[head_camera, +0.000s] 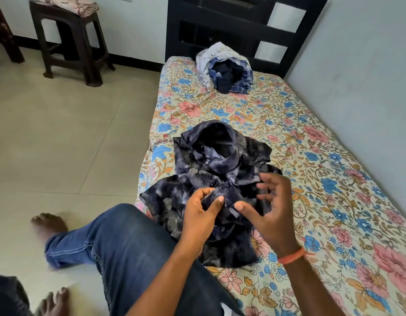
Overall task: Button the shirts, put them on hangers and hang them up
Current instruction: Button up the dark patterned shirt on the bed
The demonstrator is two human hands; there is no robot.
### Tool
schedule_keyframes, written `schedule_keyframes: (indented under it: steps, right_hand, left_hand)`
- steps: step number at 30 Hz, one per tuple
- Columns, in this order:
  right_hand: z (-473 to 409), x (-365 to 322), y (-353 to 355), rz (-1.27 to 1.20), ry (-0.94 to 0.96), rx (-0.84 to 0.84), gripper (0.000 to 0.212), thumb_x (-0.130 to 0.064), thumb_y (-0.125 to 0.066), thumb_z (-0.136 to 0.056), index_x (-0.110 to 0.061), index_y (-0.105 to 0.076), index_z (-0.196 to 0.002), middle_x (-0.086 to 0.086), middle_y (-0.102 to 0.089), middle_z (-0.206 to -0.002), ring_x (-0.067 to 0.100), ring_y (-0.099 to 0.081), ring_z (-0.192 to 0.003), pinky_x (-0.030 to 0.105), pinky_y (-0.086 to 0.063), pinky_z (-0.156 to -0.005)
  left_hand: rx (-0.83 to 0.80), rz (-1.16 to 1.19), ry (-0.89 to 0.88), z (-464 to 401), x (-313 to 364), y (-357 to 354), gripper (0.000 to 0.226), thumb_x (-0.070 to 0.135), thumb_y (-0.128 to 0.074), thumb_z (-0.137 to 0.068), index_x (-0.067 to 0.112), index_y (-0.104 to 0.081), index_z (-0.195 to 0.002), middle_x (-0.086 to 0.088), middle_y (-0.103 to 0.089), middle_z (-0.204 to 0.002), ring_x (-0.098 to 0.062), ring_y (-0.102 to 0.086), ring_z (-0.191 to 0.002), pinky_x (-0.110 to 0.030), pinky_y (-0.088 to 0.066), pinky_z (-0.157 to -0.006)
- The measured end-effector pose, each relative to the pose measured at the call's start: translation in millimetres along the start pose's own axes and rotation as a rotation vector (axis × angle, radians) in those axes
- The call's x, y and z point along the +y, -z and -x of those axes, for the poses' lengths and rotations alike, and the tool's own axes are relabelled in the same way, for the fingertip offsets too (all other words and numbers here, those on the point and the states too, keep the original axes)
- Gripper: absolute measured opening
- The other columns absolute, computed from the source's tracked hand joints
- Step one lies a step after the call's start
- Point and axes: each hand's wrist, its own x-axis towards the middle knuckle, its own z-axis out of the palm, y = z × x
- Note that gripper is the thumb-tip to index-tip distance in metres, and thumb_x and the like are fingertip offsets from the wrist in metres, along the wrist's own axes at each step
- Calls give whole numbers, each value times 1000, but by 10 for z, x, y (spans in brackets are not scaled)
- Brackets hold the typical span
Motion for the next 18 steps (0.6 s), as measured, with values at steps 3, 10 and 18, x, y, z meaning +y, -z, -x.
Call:
schedule_keyframes:
  steps: [3, 10, 18]
  right_hand:
    - [98, 68, -11, 272, 338, 6, 64, -46, -86, -68, -9, -51, -107, 6, -44, -116, 26, -50, -106, 32, -49, -89]
    - [131, 137, -174, 382, 285, -9, 19, -19, -70, -86, -8, -70, -102, 2, -61, -110, 14, -60, -104, 35, -53, -87]
    - [155, 59, -276, -86, -271, 112, 12, -14, -70, -91, -25, -73, -91, -7, -71, -75, 12, -64, -68, 35, -54, -63]
  left_hand:
    - [37, 53, 5, -7, 13, 18, 15, 21, -67, -93, 21, -63, -107, -4, -71, -106, -20, -70, -93, -37, -59, -81]
    - [-38, -2, -43, -5, 28, 13, 12, 22, -69, -91, 22, -65, -103, 1, -72, -101, -20, -69, -94, -44, -57, -86]
    - [-79, -116, -125, -11, 20, 30, 8, 22, -70, -90, 25, -68, -98, 6, -72, -94, -17, -69, -89, -44, -57, -84]
